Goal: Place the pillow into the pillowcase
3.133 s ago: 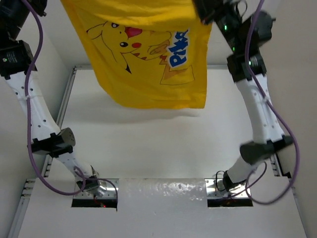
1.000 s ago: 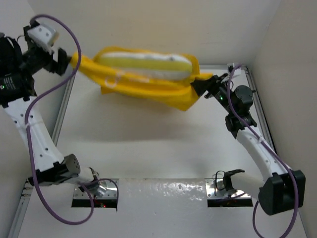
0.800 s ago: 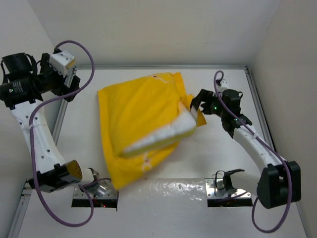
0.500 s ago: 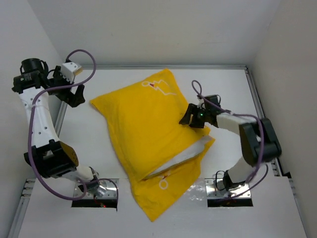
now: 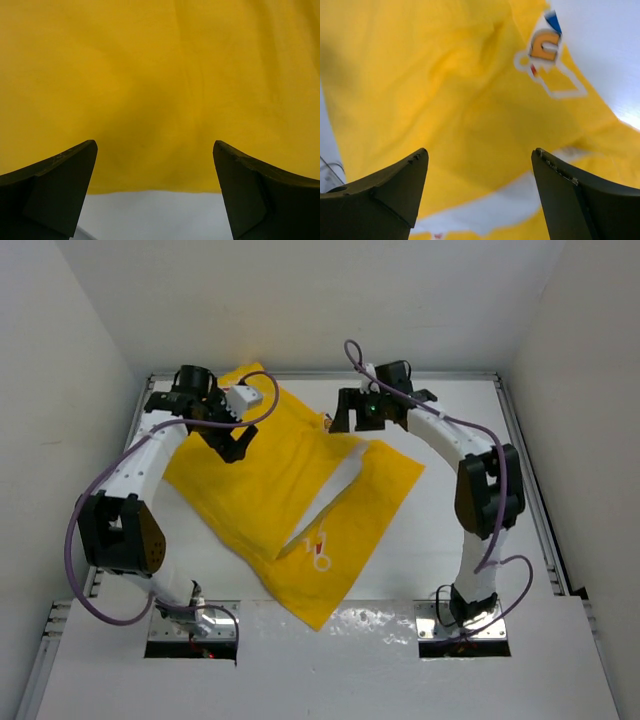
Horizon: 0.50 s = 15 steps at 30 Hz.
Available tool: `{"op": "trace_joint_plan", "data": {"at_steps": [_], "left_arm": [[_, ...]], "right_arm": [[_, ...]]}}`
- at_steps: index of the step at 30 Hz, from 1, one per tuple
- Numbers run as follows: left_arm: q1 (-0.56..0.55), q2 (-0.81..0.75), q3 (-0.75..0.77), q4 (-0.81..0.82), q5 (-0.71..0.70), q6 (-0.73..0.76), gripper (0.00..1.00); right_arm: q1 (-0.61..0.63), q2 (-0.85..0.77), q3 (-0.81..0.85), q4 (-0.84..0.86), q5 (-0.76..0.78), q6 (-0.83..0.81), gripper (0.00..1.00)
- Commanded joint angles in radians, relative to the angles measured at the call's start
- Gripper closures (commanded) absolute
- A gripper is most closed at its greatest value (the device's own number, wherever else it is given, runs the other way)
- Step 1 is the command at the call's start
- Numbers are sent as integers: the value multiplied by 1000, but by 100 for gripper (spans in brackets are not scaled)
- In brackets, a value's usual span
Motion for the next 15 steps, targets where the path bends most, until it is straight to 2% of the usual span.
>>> {"op": "trace_joint_plan", "data": {"at_steps": [1, 3, 4, 6, 7, 8, 9, 10, 11, 15], "left_arm": [[-67, 14, 18, 137, -46, -87, 0], [-150, 37, 47, 132, -67, -93, 0], [-184, 46, 87, 126, -80, -93, 0], [-288, 86, 171, 100, -115, -102, 0], [-328, 103, 201, 85, -126, -105, 0], [-362, 124, 230, 54, -138, -114, 0], [-430, 163, 273, 43, -141, -122, 0], [-465, 180, 285, 32, -138, -133, 0], [-521, 195, 288, 20, -127, -145, 0], [-623, 253, 233, 48, -149, -197, 0]], "right_arm": [[-6, -121, -185, -185, 84, -151, 17], [-6, -203, -300, -160, 102, -140, 17], [-6, -297, -418, -113, 124, -124, 19], [-6, -387, -523, -30, 136, -76, 27], [-4, -425, -607, -4, 142, -56, 48], [-4, -486, -641, 19, 147, -39, 61], [-4, -510, -707, 76, 142, 0, 73], [-6, -527, -738, 110, 136, 19, 80], [-7, -545, -763, 140, 113, 34, 83], [-12, -530, -819, 254, 90, 119, 82]]}}
